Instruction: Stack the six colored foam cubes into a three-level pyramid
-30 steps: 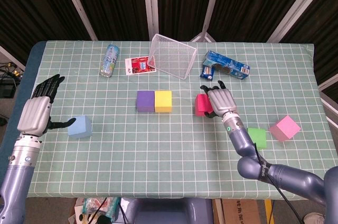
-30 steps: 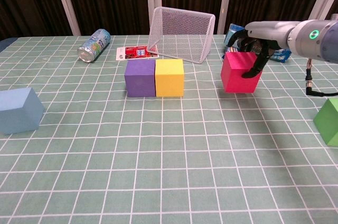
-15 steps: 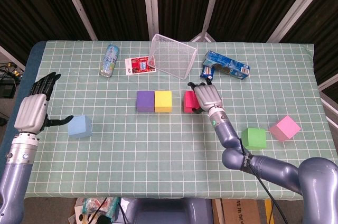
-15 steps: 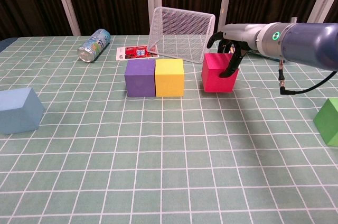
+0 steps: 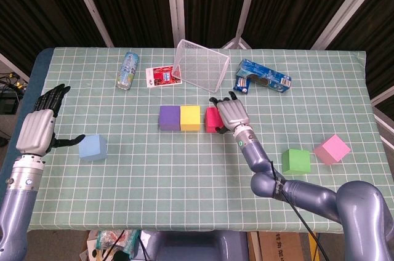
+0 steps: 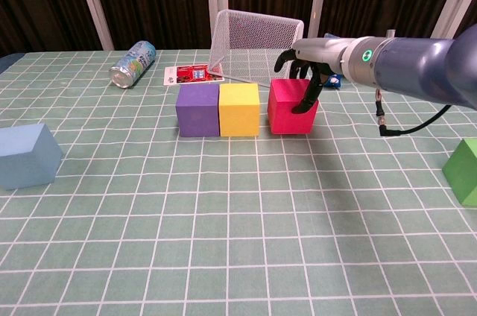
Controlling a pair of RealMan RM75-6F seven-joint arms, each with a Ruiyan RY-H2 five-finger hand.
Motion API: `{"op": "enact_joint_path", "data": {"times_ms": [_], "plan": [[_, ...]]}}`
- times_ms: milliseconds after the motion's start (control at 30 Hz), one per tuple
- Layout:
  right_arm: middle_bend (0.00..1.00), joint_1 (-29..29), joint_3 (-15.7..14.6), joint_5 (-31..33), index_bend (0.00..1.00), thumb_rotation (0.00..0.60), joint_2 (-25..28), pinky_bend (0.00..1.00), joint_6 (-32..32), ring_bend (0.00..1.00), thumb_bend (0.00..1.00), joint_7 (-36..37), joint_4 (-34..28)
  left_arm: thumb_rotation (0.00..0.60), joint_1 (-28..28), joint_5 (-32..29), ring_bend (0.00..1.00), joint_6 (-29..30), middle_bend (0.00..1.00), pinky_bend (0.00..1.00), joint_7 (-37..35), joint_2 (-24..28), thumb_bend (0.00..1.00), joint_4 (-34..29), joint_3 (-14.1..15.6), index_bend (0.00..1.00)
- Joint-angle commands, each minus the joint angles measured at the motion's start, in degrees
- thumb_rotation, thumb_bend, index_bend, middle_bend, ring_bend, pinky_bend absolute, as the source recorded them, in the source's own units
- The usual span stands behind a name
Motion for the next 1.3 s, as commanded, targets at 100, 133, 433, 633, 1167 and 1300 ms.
{"op": "enact_joint_path", "data": {"times_ms": [100, 133, 433, 633, 1167, 1300], "plan": [[0.41, 0.7, 0.3, 0.0, 0.18, 0.6, -1.0, 0.0, -0.2, 0.25, 0.26, 0.4, 1.4, 0.6, 0.0, -0.3, 0.0, 0.0, 0.0, 0.03, 0.0, 0.0, 0.04, 0.1, -0.2, 0.0], [0.41, 0.9, 0.4, 0.0, 0.18, 0.6, -1.3, 0.0, -0.3, 0.25, 0.26, 0.5, 1.8, 0.6, 0.0, -0.4, 0.0, 0.1, 0.0, 0.03, -0.1, 0.0, 0.04, 0.2, -0.2, 0.0], [0.42, 2.5, 0.9, 0.6, 0.18, 0.6, -3.3, 0.0, -1.6, 0.25, 0.26, 1.1, 5.8, 0.6, -0.1, -1.1, 0.0, -0.4, 0.0, 0.03, -0.3, 0.1, 0.04, 0.7, -0.4, 0.0], [0.41, 3.2, 0.7, 0.7, 0.18, 0.6, -4.4, 0.0, -2.5, 0.25, 0.26, 1.3, 8.0, 0.6, -0.2, -1.6, 0.0, -0.7, 0.0, 0.03, -0.4, 0.1, 0.04, 1.2, -0.5, 0.0], [0.42, 3.6, 0.1, 1.0, 0.18, 0.6, -5.5, 0.0, -3.0, 0.25, 0.26, 1.7, 9.1, 0.6, -0.1, -1.9, 0.0, -0.7, 0.0, 0.03, -0.5, 0.2, 0.04, 1.5, -0.5, 0.0], [0.42, 3.6, 0.1, 1.2, 0.18, 0.6, -5.6, 0.0, -2.8, 0.25, 0.26, 1.6, 9.0, 0.6, -0.1, -1.9, 0.0, -0.8, 0.0, 0.03, -0.5, 0.2, 0.04, 1.6, -0.5, 0.0]]}}
